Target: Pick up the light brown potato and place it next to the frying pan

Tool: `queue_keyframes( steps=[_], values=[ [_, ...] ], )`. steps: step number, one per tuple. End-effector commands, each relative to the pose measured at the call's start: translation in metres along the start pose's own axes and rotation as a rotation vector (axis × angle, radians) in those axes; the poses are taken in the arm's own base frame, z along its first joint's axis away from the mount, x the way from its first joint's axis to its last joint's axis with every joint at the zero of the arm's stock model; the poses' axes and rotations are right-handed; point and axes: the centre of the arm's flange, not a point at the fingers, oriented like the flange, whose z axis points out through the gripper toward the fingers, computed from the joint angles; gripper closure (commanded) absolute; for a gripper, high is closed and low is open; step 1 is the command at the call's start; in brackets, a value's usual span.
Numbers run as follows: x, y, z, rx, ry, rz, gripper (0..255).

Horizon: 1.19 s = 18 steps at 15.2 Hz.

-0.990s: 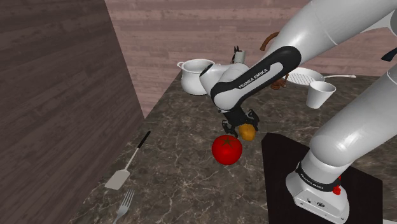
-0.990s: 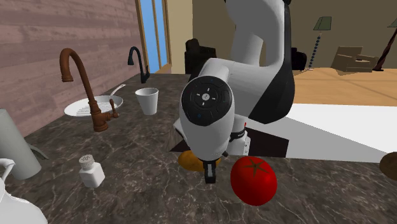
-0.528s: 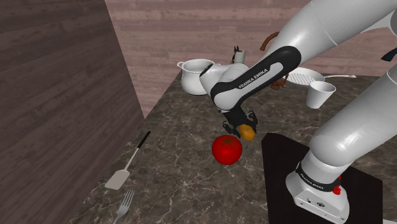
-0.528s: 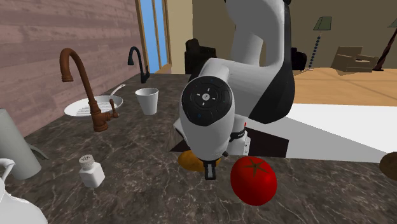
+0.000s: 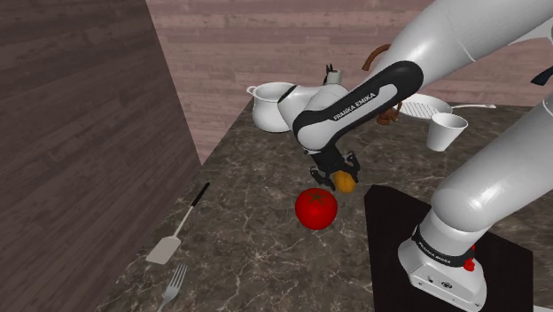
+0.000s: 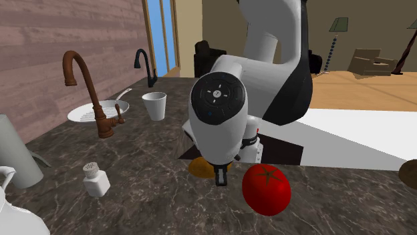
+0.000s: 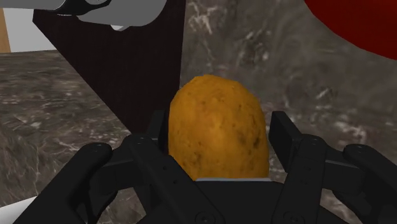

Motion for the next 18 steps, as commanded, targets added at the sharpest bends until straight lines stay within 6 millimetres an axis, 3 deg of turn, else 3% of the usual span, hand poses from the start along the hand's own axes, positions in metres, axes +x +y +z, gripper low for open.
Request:
queue_keyframes(
  steps=[1, 18],
  values=[
    [0.000, 0.006, -0.009, 0.000, 0.000, 0.000, 255],
    [-0.007, 0.055, -0.084, 0.000, 0.000, 0.000, 255]
  ],
)
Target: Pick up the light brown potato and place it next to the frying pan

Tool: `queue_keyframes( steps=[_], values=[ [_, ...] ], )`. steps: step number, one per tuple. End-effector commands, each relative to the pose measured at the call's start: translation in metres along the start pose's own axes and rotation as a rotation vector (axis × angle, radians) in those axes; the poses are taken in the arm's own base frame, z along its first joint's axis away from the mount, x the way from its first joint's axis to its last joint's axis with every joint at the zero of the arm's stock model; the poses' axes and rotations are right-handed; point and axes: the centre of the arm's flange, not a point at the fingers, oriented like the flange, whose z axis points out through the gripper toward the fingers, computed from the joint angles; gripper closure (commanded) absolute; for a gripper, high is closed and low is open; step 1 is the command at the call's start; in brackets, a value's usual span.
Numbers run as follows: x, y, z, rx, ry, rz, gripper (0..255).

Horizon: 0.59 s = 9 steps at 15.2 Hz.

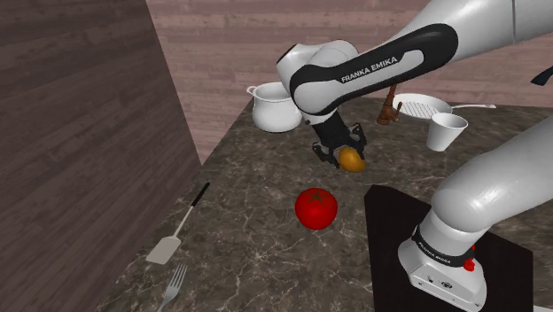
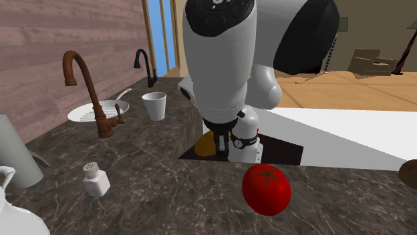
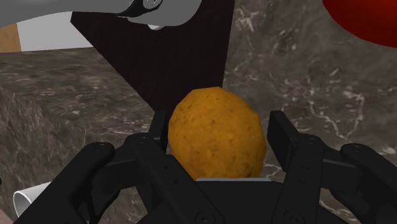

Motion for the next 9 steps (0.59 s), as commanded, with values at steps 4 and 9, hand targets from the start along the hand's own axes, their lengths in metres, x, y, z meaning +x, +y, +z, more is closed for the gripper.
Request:
queue_keyframes(
  steps=[4, 9],
  values=[
    [-0.002, 0.015, -0.022, 0.000, 0.000, 0.000, 255],
    [0.025, 0.056, -0.004, 0.000, 0.000, 0.000, 255]
  ],
)
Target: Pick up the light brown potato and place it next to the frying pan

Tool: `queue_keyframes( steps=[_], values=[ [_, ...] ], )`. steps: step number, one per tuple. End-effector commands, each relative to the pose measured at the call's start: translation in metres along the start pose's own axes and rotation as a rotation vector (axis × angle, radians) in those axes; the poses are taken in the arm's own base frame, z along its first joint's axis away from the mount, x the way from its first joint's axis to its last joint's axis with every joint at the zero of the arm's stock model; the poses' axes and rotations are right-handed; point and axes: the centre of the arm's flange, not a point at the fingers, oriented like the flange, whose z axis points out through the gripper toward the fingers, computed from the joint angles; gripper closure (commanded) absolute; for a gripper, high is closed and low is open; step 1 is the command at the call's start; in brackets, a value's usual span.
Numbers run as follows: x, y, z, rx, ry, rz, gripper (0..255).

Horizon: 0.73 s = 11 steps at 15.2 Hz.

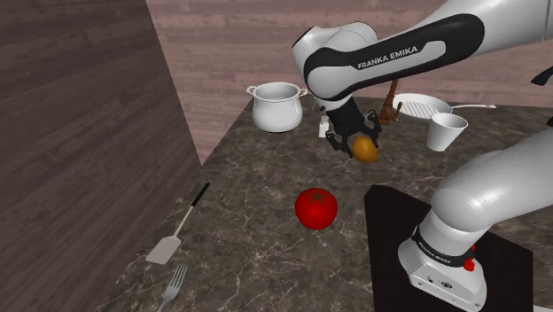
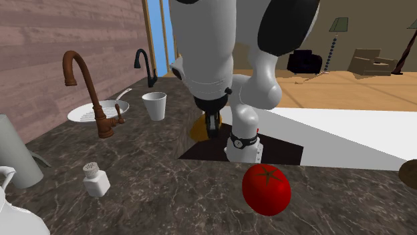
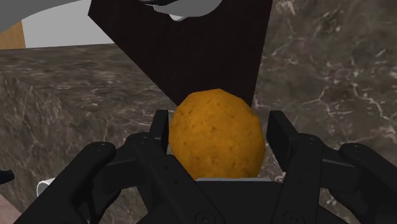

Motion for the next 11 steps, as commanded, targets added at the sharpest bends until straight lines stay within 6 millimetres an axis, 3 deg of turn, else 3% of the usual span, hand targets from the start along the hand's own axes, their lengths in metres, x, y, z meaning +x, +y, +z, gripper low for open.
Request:
queue_keyframes(
  steps=[1, 11],
  values=[
    [0.014, 0.020, 0.010, 0.000, 0.000, -0.001, 255],
    [0.083, 0.117, 0.066, 0.000, 0.000, -0.001, 255]
  ],
)
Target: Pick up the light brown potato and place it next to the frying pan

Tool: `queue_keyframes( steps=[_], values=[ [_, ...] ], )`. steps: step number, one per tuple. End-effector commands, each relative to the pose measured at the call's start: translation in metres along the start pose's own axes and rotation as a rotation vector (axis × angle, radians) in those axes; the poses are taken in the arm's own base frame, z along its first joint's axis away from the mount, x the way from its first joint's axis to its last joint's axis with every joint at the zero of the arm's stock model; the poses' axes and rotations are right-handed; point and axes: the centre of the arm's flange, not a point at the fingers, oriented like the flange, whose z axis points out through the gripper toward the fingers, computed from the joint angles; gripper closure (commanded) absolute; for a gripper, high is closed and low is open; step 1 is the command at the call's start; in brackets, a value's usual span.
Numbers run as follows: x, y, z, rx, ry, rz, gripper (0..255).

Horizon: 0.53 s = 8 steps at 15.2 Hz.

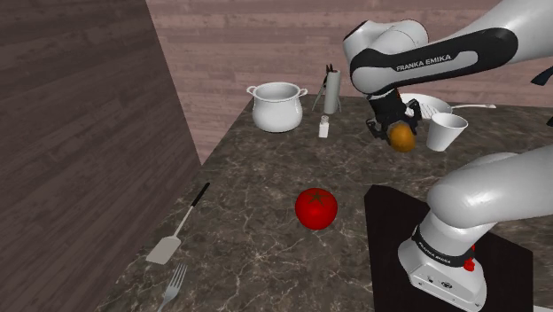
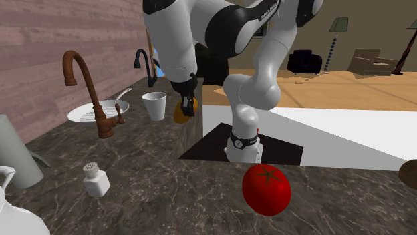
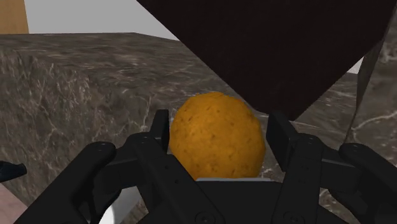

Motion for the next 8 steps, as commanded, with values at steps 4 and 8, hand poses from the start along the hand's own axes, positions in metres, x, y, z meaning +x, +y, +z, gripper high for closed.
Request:
queue_keyframes(
  steps=[4, 8],
  values=[
    [0.033, 0.051, 0.027, -0.001, 0.002, -0.001, 255],
    [0.061, 0.090, 0.050, -0.001, 0.002, -0.001, 255]
  ],
)
